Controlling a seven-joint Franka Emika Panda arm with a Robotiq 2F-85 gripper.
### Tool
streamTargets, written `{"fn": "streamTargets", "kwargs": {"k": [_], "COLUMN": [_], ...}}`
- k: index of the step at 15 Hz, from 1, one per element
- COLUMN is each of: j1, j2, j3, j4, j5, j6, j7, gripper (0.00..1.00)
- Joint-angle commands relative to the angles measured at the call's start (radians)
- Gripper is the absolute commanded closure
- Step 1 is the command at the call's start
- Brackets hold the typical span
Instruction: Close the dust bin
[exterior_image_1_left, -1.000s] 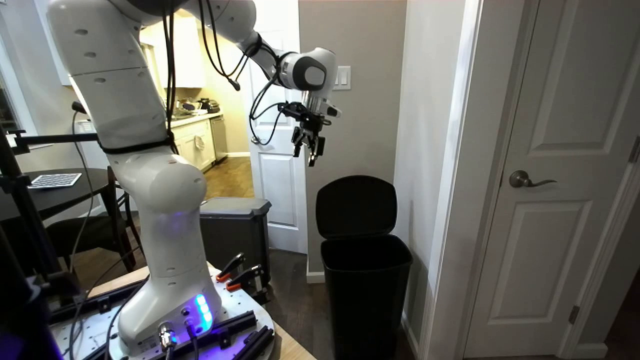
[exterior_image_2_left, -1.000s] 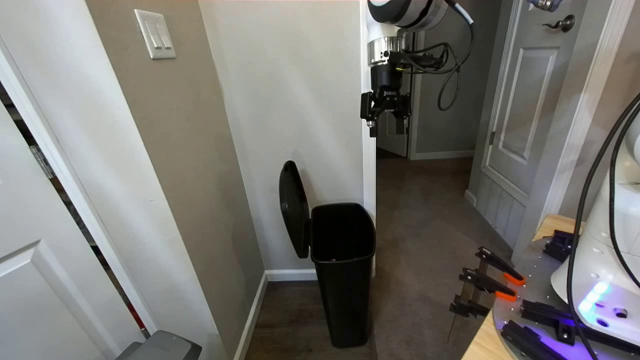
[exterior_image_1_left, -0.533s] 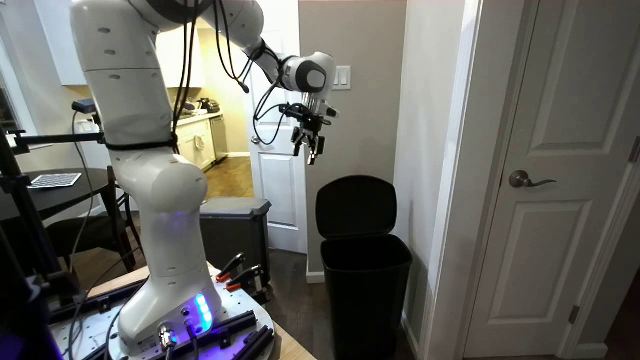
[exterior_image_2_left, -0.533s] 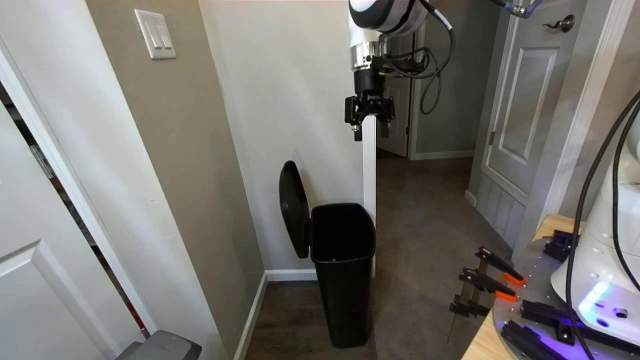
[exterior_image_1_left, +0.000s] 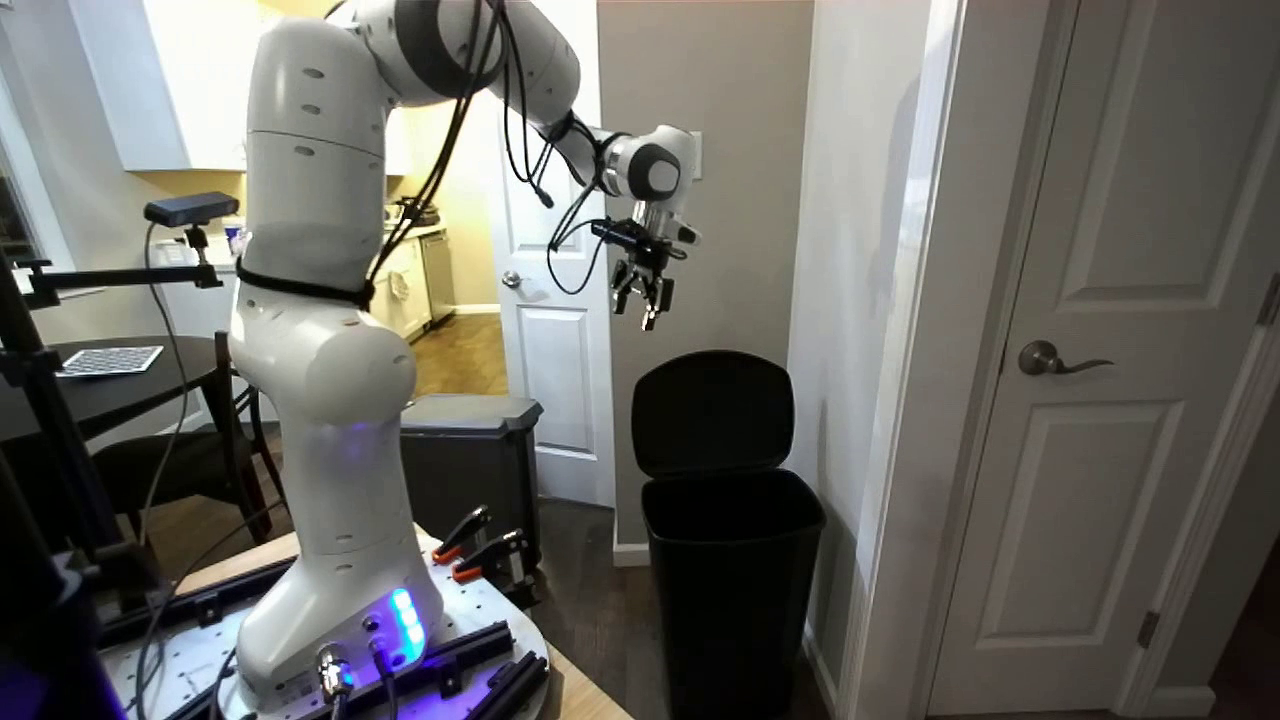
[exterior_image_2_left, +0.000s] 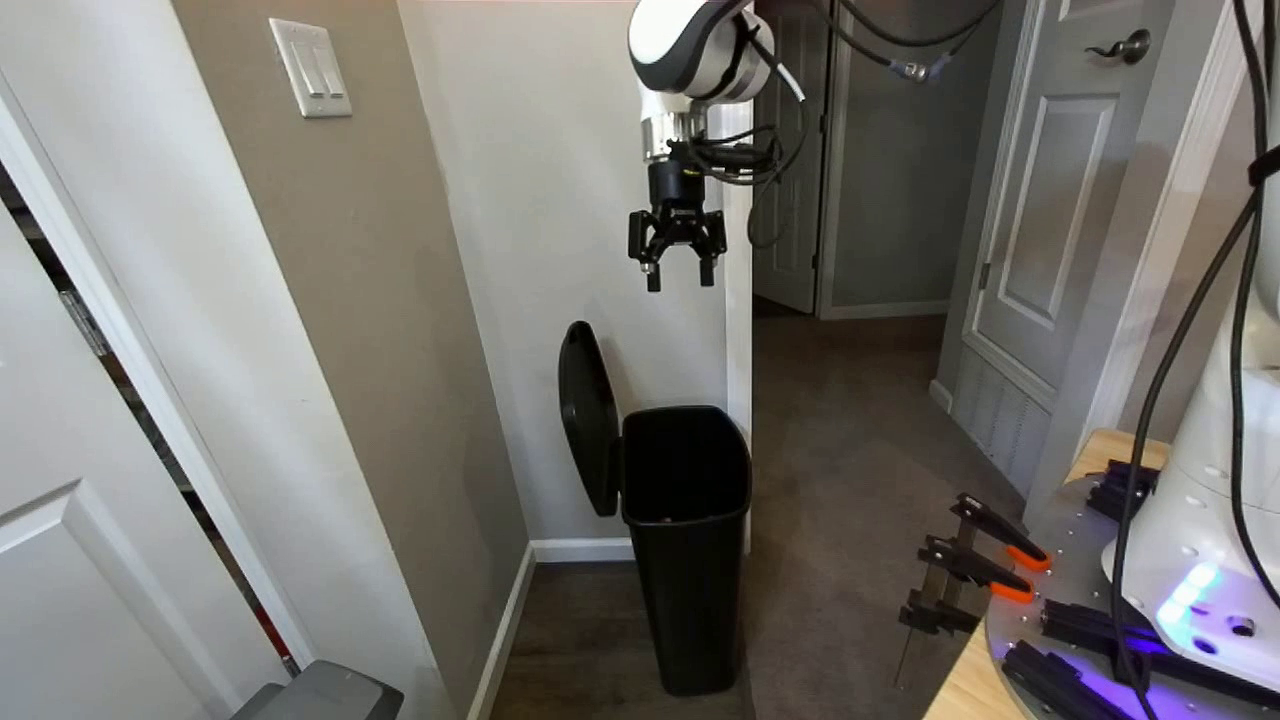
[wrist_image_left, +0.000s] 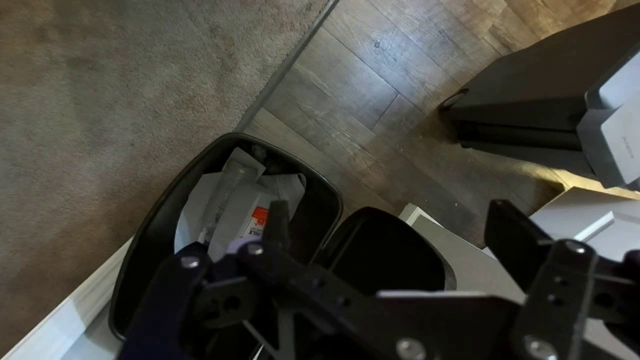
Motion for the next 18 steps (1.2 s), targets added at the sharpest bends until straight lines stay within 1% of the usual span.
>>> {"fn": "streamTargets", "kwargs": {"k": [1, 3, 8, 12, 18], "j1": [0.021, 0.031, 0.050, 0.055, 0.055], "j2": [0.160, 0.236, 0.380, 0.460, 0.560], "j3": [-0.001, -0.002, -0.004, -0.007, -0.012], "j4": [0.191, 0.288, 0.485, 0.610, 0.763], "j5": [-0.002, -0.004, -0.001, 0.000, -0.002], "j6": [-0.009, -0.022, -0.040, -0.047, -0.070], "j7": [0.059, 0.077, 0.101, 0.121, 0.157], "gripper": [0.00, 0.00, 0.00, 0.00, 0.00]}}
